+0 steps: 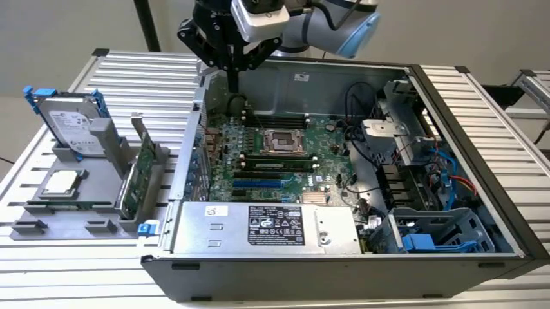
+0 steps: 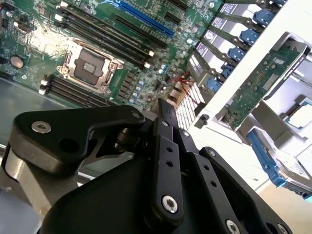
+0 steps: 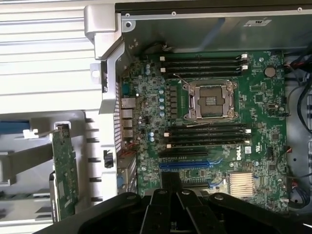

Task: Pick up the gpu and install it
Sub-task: 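Reach for the gpu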

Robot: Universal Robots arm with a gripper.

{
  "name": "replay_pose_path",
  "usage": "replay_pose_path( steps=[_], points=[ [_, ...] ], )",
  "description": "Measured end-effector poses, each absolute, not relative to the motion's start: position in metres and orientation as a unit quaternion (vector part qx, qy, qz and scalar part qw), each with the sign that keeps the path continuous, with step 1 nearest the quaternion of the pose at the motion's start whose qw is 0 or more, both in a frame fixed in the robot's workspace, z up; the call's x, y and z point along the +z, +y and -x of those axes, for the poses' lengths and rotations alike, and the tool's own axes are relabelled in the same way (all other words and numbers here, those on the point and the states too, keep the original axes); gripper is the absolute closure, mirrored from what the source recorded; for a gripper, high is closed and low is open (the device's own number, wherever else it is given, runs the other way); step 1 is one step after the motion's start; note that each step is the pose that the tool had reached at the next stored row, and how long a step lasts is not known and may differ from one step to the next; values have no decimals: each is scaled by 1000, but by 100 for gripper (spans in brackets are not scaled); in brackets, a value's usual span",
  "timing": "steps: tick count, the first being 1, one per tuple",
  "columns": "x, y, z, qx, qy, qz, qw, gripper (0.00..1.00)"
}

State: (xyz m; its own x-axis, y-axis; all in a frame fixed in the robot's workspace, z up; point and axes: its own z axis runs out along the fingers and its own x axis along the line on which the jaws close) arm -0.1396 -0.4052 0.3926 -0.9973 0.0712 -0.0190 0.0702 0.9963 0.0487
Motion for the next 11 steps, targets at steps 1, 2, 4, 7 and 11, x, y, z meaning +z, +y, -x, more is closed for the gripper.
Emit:
replay_pose_path(
  steps=[1, 2, 4, 7, 11],
  points=[
    [393, -406, 140, 24, 999, -35, 10, 100],
    [393, -406, 141, 24, 999, -35, 10, 100],
    [393, -407, 143, 24, 999, -35, 10, 100],
    [393, -408, 146, 24, 999, -35, 10, 100],
    [393, -410, 149, 24, 999, -35, 10, 100]
  ],
)
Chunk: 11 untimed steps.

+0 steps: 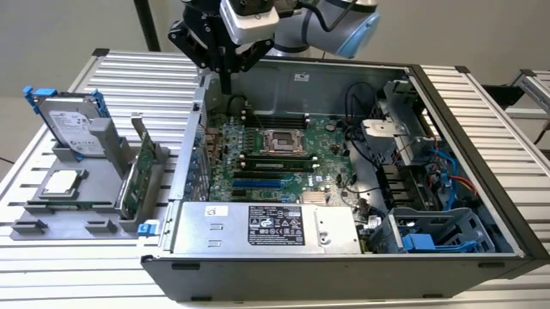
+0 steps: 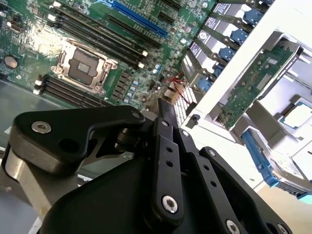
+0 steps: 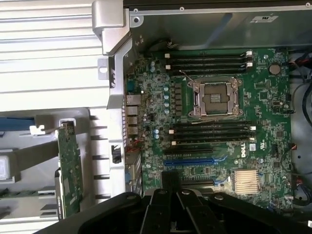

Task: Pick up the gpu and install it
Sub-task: 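Reach for the gpu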

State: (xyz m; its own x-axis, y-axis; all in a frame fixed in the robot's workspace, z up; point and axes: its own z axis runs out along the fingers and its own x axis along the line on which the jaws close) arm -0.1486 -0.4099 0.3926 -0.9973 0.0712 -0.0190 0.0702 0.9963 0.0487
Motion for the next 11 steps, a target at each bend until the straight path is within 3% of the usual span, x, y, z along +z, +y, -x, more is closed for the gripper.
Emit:
replay_pose_path(
  steps=[11],
  points=[
    [393, -415, 156, 24, 999, -35, 10, 100]
  ],
)
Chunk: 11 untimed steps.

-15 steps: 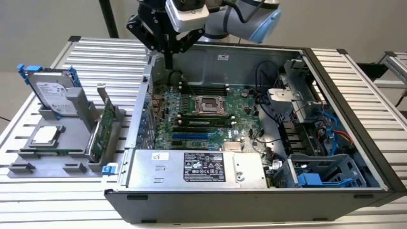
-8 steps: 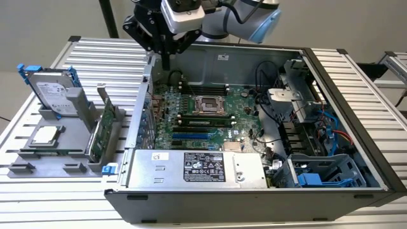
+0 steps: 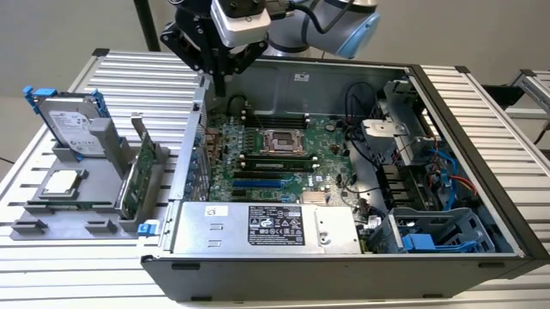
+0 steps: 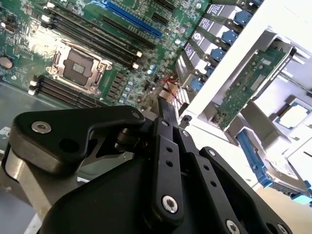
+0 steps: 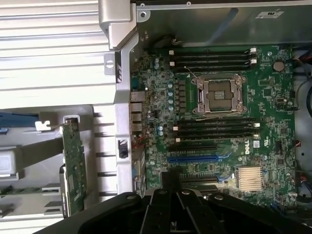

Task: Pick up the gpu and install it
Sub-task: 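Reach for the gpu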

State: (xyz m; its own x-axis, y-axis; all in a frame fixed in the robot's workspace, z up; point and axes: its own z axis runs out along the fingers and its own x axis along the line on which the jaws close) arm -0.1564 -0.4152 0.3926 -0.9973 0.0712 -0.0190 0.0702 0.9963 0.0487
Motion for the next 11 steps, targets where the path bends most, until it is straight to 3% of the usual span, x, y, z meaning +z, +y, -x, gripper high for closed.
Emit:
replay_pose_path(
  steps=[11],
  points=[
    [393, -421, 165, 24, 999, -35, 10, 100]
  ],
)
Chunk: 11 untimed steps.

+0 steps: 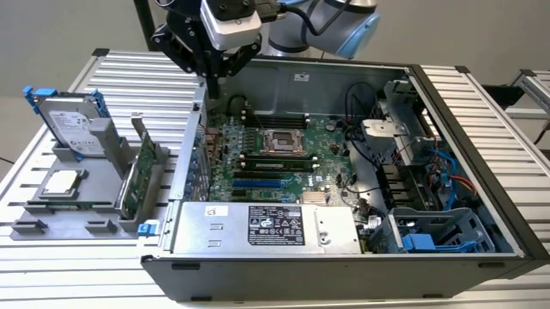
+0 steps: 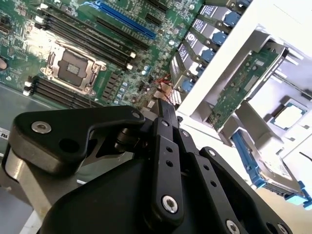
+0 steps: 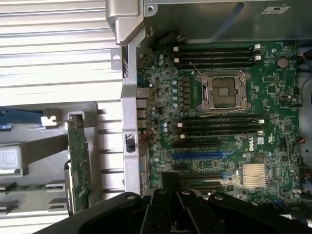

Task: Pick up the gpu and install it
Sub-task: 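Reach for the gpu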

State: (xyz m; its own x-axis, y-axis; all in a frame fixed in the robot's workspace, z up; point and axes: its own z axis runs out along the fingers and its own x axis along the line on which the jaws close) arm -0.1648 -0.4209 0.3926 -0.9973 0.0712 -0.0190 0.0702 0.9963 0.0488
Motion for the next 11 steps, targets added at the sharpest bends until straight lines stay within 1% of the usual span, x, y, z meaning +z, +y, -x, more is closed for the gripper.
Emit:
replay_pose_path(
  steps=[11],
  points=[
    [393, -426, 174, 24, 999, -35, 10, 100]
  ],
)
